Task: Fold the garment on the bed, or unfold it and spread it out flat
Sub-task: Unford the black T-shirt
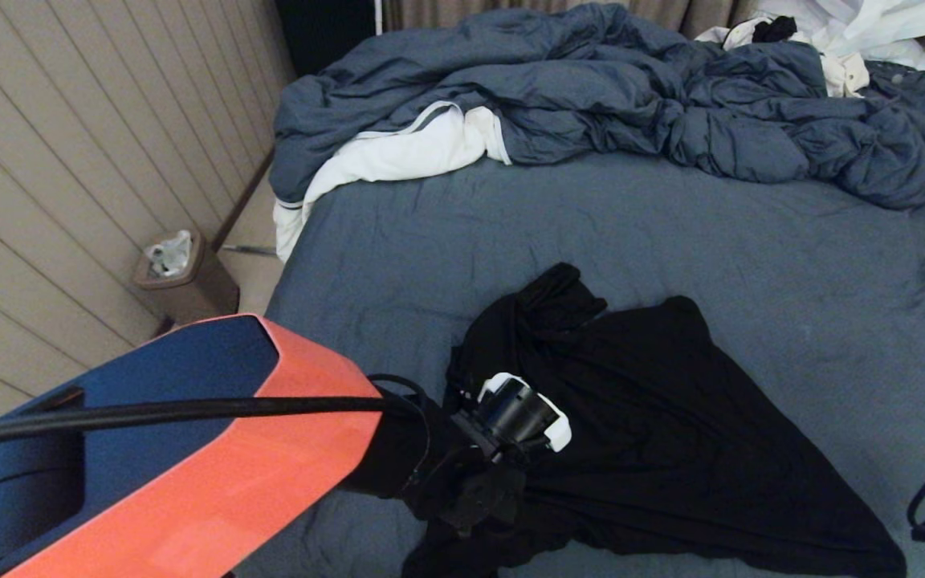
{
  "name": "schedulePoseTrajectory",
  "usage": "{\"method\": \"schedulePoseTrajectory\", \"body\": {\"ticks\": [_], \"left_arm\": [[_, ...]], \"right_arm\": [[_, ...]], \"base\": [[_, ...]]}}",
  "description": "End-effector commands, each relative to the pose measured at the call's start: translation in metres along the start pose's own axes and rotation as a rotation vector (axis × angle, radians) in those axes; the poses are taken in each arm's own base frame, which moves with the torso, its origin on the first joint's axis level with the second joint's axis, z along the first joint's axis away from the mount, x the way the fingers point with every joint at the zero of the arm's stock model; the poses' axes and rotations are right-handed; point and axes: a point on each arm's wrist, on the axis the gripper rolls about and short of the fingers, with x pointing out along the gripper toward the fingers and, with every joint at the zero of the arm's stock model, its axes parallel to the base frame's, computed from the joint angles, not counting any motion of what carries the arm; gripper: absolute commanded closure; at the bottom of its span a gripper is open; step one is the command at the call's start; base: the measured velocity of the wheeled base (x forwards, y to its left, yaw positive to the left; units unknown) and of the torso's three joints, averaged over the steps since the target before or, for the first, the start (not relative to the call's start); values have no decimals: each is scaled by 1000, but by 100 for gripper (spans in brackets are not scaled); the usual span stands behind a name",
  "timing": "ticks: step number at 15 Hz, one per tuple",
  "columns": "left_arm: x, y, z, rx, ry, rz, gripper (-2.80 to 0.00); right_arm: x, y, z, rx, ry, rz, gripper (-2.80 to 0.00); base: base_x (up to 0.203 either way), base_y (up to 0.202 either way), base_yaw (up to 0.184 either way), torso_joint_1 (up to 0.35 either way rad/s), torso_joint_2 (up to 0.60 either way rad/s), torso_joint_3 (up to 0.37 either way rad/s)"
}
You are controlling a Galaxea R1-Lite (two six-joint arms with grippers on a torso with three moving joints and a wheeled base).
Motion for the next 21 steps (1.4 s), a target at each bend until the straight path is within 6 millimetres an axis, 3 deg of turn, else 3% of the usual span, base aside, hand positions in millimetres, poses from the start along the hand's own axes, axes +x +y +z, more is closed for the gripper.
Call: {"method": "schedulePoseTrajectory", "body": {"ticks": [1,5,8,9,10,11,14,17,19,21], "left_arm": [[-34,9,13,-32,-65,-24,-280],[-76,27,19,-67,-130,-45,-280],[-75,67,40,-163,-169,17,-280],[-71,83,48,-200,-179,40,-280],[-66,99,56,-237,-185,55,-280],[-60,112,68,-269,-201,49,0],[-31,132,106,-338,-268,44,0],[-8,136,139,-362,-324,45,0],[32,134,132,-334,-300,80,0],[49,136,123,-349,-285,126,0]], "right_arm": [[-17,0,8,-1,-70,29,-280],[-53,7,25,-8,-203,62,-280],[-83,33,57,1,-295,149,-280],[-96,47,68,2,-307,202,0],[-108,61,76,-9,-314,256,0],[-117,78,85,-24,-326,307,0],[-138,126,111,-7,-368,440,0],[-155,136,119,29,-365,480,0],[-164,143,122,69,-319,505,0],[-176,156,120,70,-318,537,0]], "base": [[0,0,0,0,0,0],[0,0,0,0,0,0],[0,0,0,0,0,0],[0,0,0,0,0,0],[0,0,0,0,0,0],[0,0,0,0,0,0],[0,0,0,0,0,0],[0,0,0,0,0,0],[0,0,0,0,0,0],[0,0,0,0,0,0]]}}
